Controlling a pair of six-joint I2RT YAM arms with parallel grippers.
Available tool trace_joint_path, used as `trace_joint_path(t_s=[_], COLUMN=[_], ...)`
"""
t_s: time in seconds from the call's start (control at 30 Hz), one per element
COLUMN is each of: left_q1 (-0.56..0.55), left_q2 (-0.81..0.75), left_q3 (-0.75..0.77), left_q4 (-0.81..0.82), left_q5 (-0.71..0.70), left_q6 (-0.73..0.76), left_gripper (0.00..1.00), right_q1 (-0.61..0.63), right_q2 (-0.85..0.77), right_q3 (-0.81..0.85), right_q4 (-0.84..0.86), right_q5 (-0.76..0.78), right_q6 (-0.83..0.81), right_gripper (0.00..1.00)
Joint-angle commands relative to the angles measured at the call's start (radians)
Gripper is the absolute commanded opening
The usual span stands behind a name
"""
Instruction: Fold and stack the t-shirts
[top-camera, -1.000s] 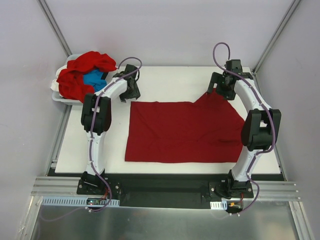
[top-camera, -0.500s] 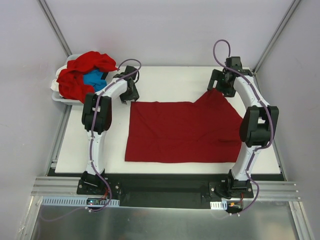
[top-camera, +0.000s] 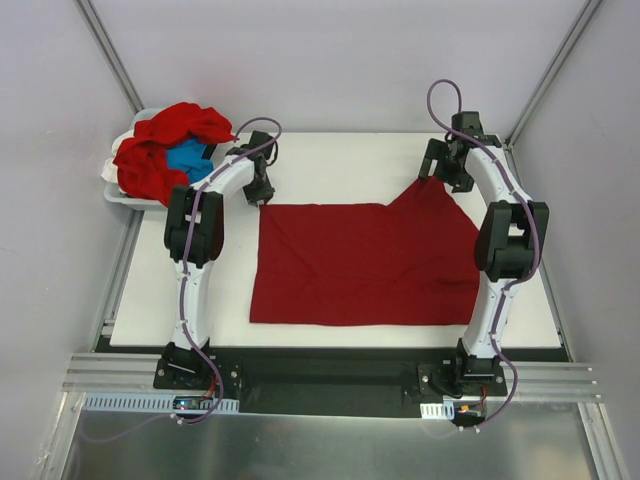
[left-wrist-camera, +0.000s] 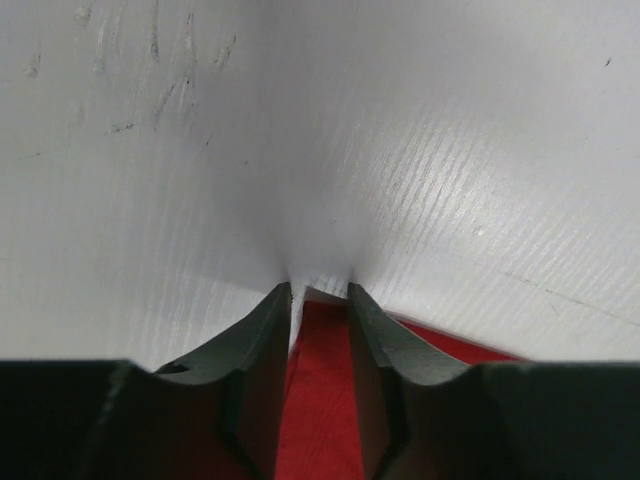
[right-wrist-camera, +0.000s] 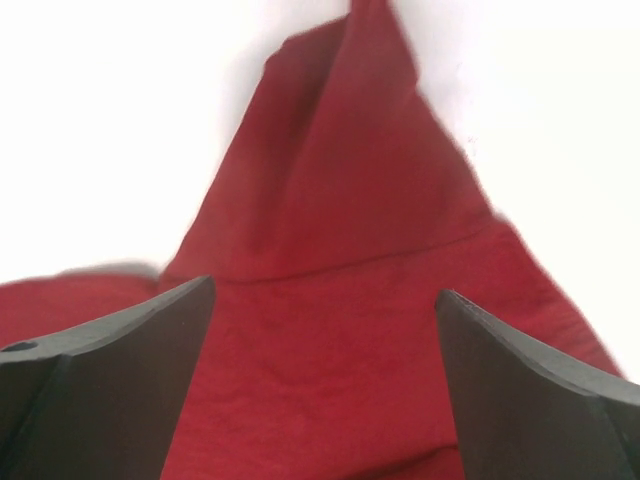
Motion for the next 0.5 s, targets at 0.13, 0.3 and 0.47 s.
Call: trace_joint_path(t_s=[0.13, 0.3, 0.47], left_q1=[0.007, 0.007, 0.007], left_q2=[0.069, 0.066, 0.054], left_q3=[0.046, 0.044, 0.041], left_q4=[-0.034, -0.034, -0.033], left_q5=[0.012, 0.003, -0.008], left_q6=[-0.004, -0.005, 0.004], left_gripper=[0.07, 0.0, 0.0], right_q1=[-0.036, -0.039, -0.039], right_q2=[0.139, 0.215, 0.26], right_q3=[0.186, 0.269, 0.307], right_q4=[-0.033, -0.039, -0.01], right_q5=[0.048, 0.05, 0.025], right_q6=[-0.011, -0.011, -0.011], right_gripper=[0.96, 0.96, 0.96])
